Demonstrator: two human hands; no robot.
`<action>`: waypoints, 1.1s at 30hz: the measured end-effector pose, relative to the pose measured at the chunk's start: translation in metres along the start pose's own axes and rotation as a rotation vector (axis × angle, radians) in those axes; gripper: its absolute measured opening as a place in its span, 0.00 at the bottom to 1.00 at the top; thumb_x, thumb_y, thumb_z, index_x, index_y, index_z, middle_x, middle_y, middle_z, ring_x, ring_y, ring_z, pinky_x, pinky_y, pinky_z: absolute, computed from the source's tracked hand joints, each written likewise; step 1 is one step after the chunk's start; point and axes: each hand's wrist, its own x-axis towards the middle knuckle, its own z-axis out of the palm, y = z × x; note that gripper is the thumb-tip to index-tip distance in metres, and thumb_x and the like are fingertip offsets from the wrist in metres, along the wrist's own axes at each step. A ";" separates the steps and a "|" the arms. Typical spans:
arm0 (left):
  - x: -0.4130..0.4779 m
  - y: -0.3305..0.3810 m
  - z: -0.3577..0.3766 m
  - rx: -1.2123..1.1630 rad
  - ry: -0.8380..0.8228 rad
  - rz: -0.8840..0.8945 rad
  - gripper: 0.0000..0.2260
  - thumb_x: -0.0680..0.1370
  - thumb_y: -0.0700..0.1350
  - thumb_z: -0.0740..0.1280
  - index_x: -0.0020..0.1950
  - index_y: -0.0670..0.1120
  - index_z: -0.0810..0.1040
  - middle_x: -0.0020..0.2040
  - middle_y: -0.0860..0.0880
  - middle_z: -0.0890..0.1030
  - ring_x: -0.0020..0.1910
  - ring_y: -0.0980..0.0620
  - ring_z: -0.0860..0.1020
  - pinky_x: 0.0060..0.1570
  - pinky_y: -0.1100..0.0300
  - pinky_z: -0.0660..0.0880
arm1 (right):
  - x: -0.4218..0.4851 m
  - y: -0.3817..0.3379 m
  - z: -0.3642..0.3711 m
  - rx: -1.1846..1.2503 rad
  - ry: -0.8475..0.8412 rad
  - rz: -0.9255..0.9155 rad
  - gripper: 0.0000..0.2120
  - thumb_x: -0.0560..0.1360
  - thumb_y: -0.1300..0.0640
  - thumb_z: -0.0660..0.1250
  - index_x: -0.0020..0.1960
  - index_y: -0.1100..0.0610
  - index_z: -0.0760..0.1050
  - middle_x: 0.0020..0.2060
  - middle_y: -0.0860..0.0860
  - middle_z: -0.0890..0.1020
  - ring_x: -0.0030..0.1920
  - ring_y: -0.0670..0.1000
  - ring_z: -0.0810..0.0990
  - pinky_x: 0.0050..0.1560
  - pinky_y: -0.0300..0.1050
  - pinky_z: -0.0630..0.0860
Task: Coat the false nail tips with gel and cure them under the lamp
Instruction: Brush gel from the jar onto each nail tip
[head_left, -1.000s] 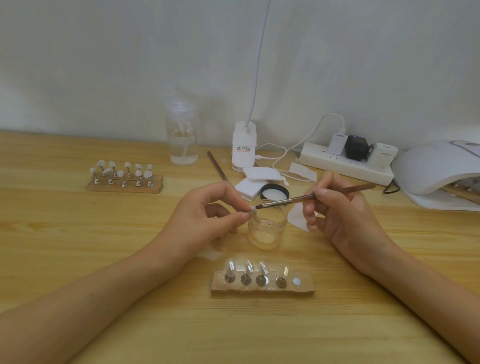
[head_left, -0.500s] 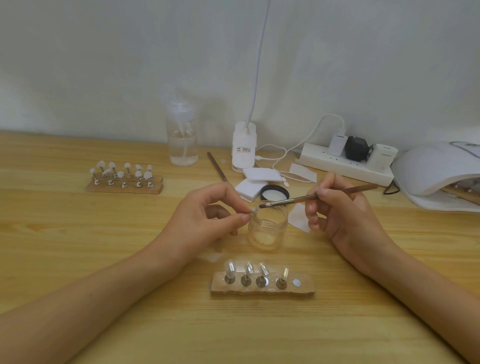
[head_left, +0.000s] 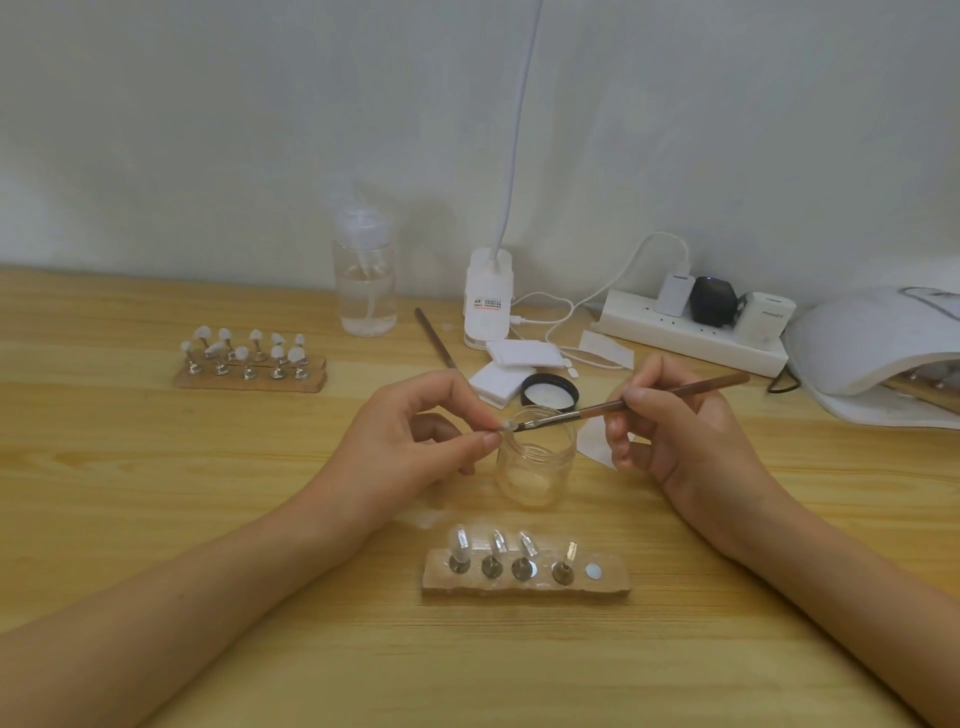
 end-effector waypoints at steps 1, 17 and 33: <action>0.000 0.000 0.000 0.007 -0.002 0.001 0.10 0.73 0.38 0.74 0.37 0.52 0.81 0.37 0.57 0.82 0.34 0.56 0.79 0.33 0.68 0.72 | 0.000 0.000 0.000 0.013 0.015 0.008 0.10 0.77 0.63 0.64 0.37 0.55 0.71 0.30 0.53 0.77 0.32 0.49 0.76 0.29 0.40 0.74; 0.001 -0.005 0.000 -0.055 0.032 0.009 0.04 0.79 0.40 0.66 0.47 0.47 0.80 0.42 0.53 0.83 0.32 0.57 0.78 0.31 0.66 0.73 | 0.002 -0.002 -0.006 0.134 -0.022 0.010 0.03 0.73 0.56 0.68 0.41 0.54 0.77 0.32 0.50 0.77 0.32 0.45 0.76 0.30 0.35 0.74; 0.002 -0.008 -0.002 0.019 -0.035 0.017 0.08 0.78 0.41 0.70 0.43 0.53 0.81 0.42 0.55 0.82 0.33 0.57 0.77 0.32 0.66 0.73 | 0.003 0.001 -0.007 0.097 -0.002 0.009 0.08 0.73 0.55 0.67 0.42 0.58 0.71 0.33 0.52 0.79 0.34 0.47 0.78 0.31 0.38 0.75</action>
